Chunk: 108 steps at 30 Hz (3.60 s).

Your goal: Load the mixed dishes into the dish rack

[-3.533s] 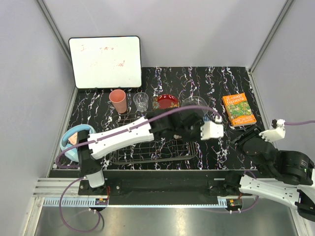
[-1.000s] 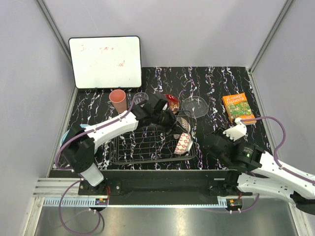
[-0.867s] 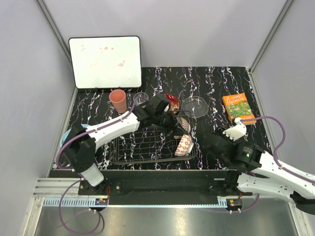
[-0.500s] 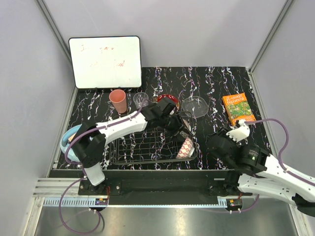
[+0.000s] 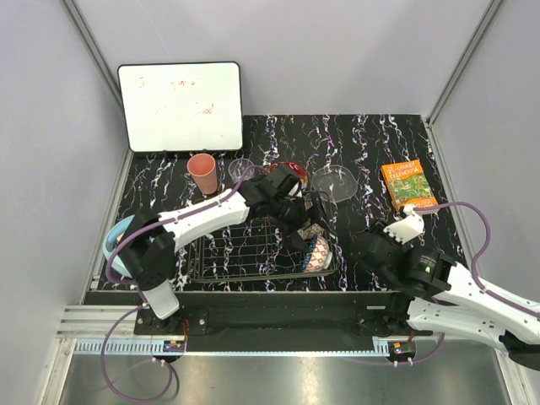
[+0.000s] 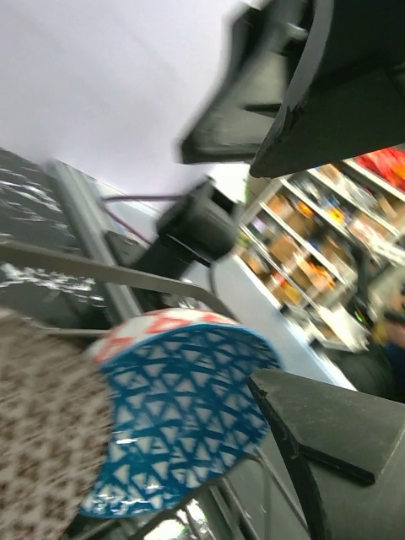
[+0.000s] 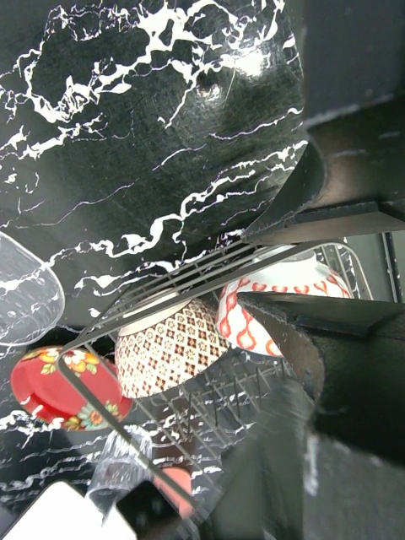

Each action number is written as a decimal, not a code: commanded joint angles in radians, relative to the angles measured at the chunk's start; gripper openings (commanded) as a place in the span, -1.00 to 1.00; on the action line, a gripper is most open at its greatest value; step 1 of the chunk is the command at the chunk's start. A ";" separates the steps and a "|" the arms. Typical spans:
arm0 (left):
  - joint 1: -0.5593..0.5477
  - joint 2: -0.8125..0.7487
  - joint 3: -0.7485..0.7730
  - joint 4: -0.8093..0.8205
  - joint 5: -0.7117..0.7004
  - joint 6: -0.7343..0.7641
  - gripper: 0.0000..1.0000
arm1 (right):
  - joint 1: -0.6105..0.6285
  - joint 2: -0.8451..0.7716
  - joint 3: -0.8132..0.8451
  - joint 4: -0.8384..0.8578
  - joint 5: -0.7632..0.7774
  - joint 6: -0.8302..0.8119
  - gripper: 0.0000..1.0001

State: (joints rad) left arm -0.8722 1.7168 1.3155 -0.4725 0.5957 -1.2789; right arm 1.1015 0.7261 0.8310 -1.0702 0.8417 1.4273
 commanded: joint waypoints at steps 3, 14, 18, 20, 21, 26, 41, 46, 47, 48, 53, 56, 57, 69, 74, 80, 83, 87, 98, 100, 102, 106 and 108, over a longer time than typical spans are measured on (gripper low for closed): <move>0.030 -0.086 0.076 -0.154 0.216 0.326 0.98 | 0.008 0.048 0.056 0.013 -0.003 -0.033 -0.25; 0.290 -0.121 0.330 -0.273 0.167 0.600 0.98 | 0.008 0.283 0.216 0.133 -0.096 -0.277 -0.17; 0.436 -0.150 0.348 -0.370 0.130 0.703 0.98 | 0.008 0.471 0.362 0.119 -0.154 -0.361 -0.14; 0.514 -0.178 0.315 -0.408 0.118 0.787 0.98 | 0.008 0.524 0.402 0.089 -0.182 -0.369 -0.14; 0.538 -0.216 0.292 -0.417 0.107 0.818 0.98 | 0.011 0.576 0.437 0.070 -0.187 -0.373 -0.14; 0.665 -0.307 0.252 -0.506 0.036 1.008 0.98 | 0.043 0.786 0.594 -0.137 -0.171 -0.406 -0.10; 0.688 -0.326 0.150 -0.643 -0.091 1.210 0.98 | 0.110 0.924 0.735 -0.510 -0.150 -0.347 -0.06; 0.688 -0.322 0.117 -0.640 -0.071 1.204 0.98 | 0.126 0.944 0.709 -0.542 -0.170 -0.335 -0.07; 0.688 -0.322 0.113 -0.640 -0.074 1.207 0.98 | 0.130 0.943 0.701 -0.542 -0.174 -0.332 -0.07; 0.690 -0.322 0.110 -0.640 -0.085 1.208 0.98 | 0.132 0.940 0.692 -0.542 -0.177 -0.332 -0.07; 0.699 -0.322 0.097 -0.650 -0.050 1.250 0.98 | 0.136 0.911 0.629 -0.548 -0.201 -0.335 -0.07; 0.702 -0.324 0.084 -0.649 -0.037 1.245 0.98 | 0.138 0.889 0.597 -0.547 -0.199 -0.332 -0.07; 0.705 -0.322 0.080 -0.647 -0.040 1.244 0.98 | 0.138 0.889 0.589 -0.547 -0.202 -0.331 -0.07; 0.723 -0.304 0.014 -0.624 -0.033 1.251 0.98 | 0.139 0.851 0.617 -0.548 -0.208 -0.352 -0.04; 0.723 -0.286 -0.019 -0.609 -0.022 1.253 0.98 | 0.138 0.888 0.828 -0.548 -0.138 -0.393 0.04; 0.723 -0.275 -0.071 -0.601 -0.016 1.302 0.98 | 0.036 0.862 0.915 -0.518 -0.001 -0.407 0.12; 0.723 -0.275 -0.107 -0.583 0.009 1.325 0.98 | -0.118 0.754 0.793 -0.309 -0.030 -0.514 0.12; 0.723 -0.267 -0.105 -0.598 -0.007 1.362 0.98 | -0.308 0.604 0.666 -0.053 -0.081 -0.675 0.11; 0.723 -0.362 0.078 -0.767 -0.227 1.397 0.98 | -0.459 0.641 0.551 0.096 -0.145 -0.737 0.11; 0.723 -0.327 0.050 -0.802 -0.263 1.402 0.98 | -0.486 0.641 0.533 0.136 -0.167 -0.742 0.11; 0.728 -0.301 0.004 -0.778 -0.310 1.397 0.98 | -0.541 0.636 0.505 0.186 -0.205 -0.755 0.12; 0.728 -0.342 -0.033 -0.700 -0.375 1.380 0.98 | -0.643 0.647 0.476 0.248 -0.295 -0.775 0.13; 0.727 -0.333 -0.041 -0.690 -0.392 1.376 0.98 | -0.698 0.661 0.459 0.286 -0.354 -0.780 0.13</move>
State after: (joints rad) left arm -0.1490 1.3975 1.2758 -1.2110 0.2951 0.1009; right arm 0.4934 1.3758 1.3079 -0.9058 0.5995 0.6785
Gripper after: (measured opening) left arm 0.988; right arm 0.561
